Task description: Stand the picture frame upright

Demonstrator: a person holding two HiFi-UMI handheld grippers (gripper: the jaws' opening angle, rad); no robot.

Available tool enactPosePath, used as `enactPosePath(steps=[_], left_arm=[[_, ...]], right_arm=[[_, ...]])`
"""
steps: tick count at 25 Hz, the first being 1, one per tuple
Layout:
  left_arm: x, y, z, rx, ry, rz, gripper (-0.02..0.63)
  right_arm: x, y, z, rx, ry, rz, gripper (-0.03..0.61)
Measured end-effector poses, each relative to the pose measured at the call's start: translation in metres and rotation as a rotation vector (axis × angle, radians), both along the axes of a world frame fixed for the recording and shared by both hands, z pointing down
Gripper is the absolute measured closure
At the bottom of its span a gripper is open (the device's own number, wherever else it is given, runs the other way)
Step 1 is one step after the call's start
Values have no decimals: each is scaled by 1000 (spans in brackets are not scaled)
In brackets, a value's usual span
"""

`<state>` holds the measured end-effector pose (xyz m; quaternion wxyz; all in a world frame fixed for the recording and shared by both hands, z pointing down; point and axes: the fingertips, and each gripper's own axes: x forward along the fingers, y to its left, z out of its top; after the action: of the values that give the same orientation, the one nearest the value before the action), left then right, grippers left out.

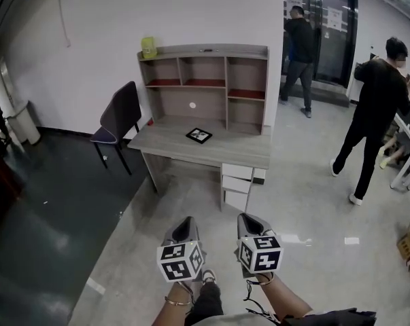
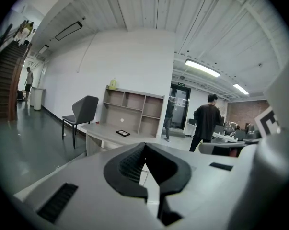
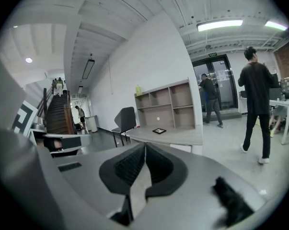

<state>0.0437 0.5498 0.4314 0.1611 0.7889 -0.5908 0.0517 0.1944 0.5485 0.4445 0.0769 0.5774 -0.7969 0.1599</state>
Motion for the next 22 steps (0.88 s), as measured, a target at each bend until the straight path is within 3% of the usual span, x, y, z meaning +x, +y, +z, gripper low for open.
enactPosePath(steps=[6,22], left_arm=[[-5,-26,7,-11,-7,0,601],[-20,-156,4,-9,14,6,601]], right_arm=[[-8,-28,2,5,9,-5,546],[-20,-155,0,-2,24,8,546]])
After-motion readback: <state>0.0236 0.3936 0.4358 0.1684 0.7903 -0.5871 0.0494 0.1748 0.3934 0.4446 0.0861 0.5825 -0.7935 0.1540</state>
